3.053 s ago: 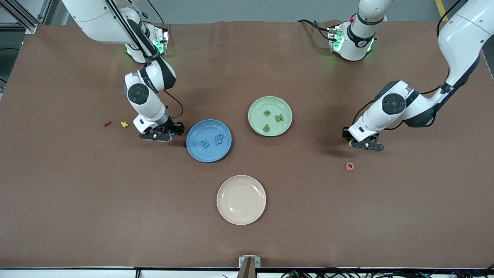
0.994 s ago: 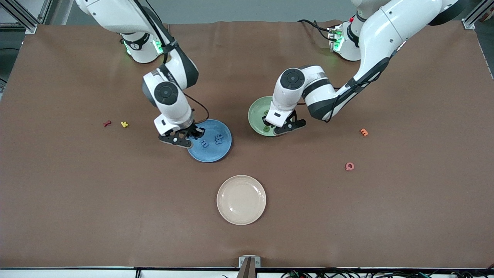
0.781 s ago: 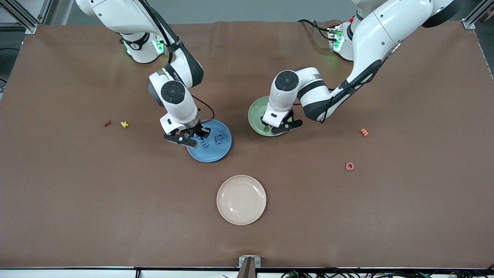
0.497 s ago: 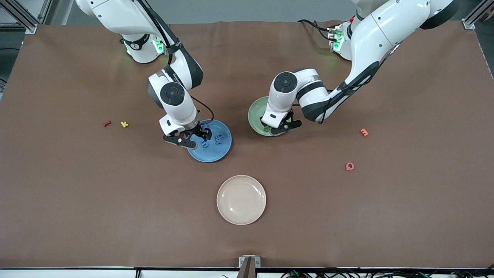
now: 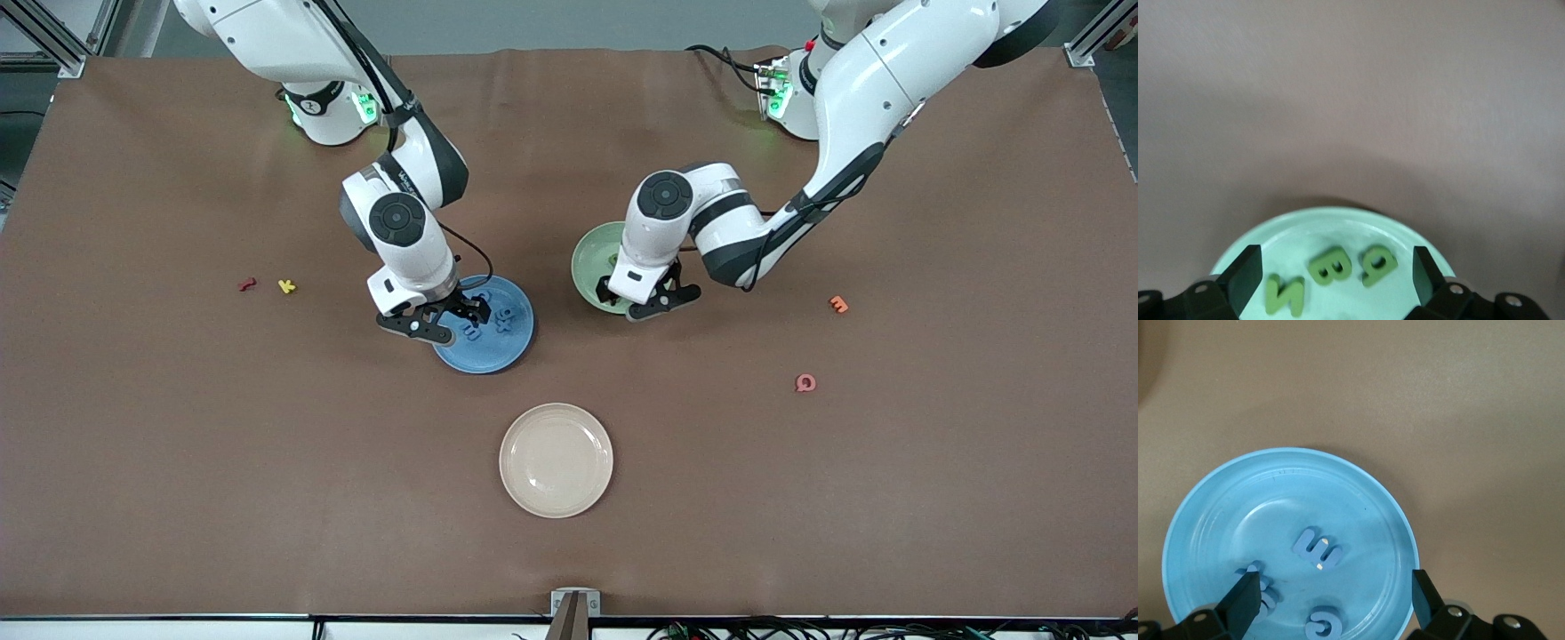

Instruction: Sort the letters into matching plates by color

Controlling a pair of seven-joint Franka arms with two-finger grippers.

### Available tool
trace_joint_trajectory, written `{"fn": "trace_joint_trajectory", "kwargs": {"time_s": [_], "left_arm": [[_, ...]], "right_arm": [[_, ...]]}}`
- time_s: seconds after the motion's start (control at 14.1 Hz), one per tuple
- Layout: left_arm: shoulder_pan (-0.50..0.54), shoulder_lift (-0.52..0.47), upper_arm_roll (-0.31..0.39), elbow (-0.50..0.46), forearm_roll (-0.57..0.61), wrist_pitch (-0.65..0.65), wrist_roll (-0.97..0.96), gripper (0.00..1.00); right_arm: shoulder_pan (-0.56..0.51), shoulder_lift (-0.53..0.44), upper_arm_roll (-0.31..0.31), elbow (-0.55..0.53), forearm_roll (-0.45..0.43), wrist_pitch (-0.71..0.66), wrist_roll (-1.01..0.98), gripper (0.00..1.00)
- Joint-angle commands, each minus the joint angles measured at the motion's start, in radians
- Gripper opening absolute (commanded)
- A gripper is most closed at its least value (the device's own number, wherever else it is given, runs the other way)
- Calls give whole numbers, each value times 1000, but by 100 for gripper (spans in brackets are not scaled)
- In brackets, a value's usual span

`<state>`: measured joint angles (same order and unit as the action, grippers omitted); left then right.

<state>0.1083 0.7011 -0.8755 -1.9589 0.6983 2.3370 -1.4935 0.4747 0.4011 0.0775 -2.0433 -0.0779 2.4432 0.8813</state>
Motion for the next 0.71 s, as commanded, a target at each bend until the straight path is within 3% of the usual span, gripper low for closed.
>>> {"fn": "trace_joint_trajectory", "kwargs": {"time_s": [0.0,0.07,0.43,0.64], "left_arm": [[57,-64,-17,-2,-14,-69,140,99],[94,-80,-31,-3,-14,-96,206,99],[382,-86,-247,-2,-14,-180,369,99],[447,-84,-289,41,-2,-214,381,99]], "right_arm": [[-16,16,2,41,-19,-21,-39,100],[-45,5,-2,58,-17,-73,-111,100],[-244,-77,-1,265,-13,-516,-436,100],[-345,-125,-1,359,-17,-676,-592,100]]}}
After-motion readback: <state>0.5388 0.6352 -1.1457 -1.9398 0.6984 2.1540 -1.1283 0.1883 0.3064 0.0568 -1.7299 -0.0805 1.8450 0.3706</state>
